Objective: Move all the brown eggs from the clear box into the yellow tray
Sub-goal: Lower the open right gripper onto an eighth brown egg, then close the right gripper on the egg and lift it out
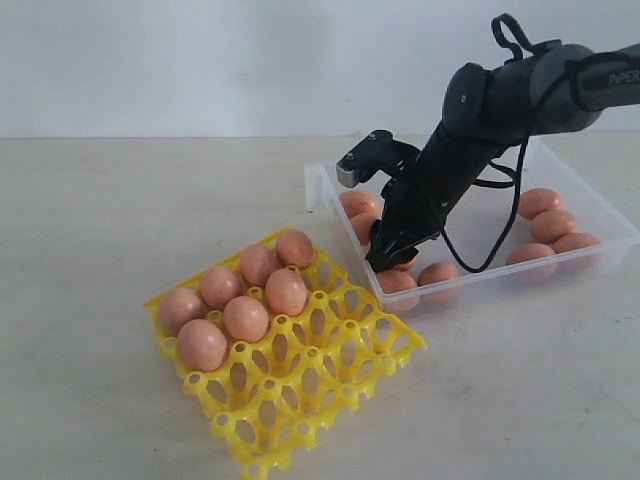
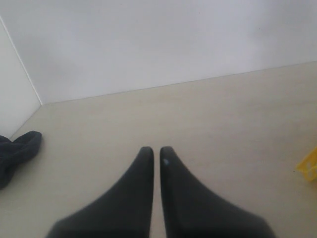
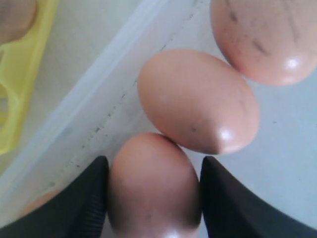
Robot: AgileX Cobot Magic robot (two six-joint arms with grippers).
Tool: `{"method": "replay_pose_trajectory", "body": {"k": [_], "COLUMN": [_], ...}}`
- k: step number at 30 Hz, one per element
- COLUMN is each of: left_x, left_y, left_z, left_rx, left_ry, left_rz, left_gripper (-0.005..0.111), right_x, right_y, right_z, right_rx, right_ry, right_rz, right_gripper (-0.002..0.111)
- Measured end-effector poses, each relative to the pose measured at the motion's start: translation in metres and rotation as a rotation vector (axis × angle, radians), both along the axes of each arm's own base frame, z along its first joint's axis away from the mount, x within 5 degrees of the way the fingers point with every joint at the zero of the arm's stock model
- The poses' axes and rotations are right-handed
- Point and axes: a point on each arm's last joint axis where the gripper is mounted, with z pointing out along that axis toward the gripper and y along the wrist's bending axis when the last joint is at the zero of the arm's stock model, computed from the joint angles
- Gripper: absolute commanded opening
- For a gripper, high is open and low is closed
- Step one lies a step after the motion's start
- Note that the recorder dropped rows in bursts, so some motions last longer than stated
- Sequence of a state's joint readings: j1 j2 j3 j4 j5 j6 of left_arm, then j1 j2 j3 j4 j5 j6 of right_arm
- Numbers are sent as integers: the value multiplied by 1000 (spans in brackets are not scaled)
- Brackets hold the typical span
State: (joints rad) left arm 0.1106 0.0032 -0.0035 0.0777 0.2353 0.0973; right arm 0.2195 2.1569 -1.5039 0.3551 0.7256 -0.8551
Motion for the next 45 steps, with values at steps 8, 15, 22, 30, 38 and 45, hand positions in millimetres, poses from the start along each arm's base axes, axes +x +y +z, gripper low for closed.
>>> {"method": "replay_pose_trajectory", "body": {"k": [8, 15, 22, 30, 38, 45], "left_x": [0, 0, 0, 0, 0, 0], "left_y": [0, 0, 0, 0, 0, 0], "left_z": [0, 0, 0, 0, 0, 0], "left_rx": [0, 0, 0, 0, 0, 0], "left_ry": [0, 0, 0, 0, 0, 0], "left_rz": [0, 0, 0, 0, 0, 0], "left_gripper": [4, 4, 4, 4, 4, 4], "right_x": [2, 12, -11, -42, -58, -70], "right_y": [0, -1, -2, -5, -8, -14], "right_z": [0, 32, 84, 127, 164, 204], "right_rx": [10, 119, 187, 191, 248, 446], "right_ry": [-10, -124, -45, 46, -6, -254], "right_rz": [-34, -308, -398, -373, -425, -556], "right_gripper": [0, 0, 0, 0, 0, 0]}}
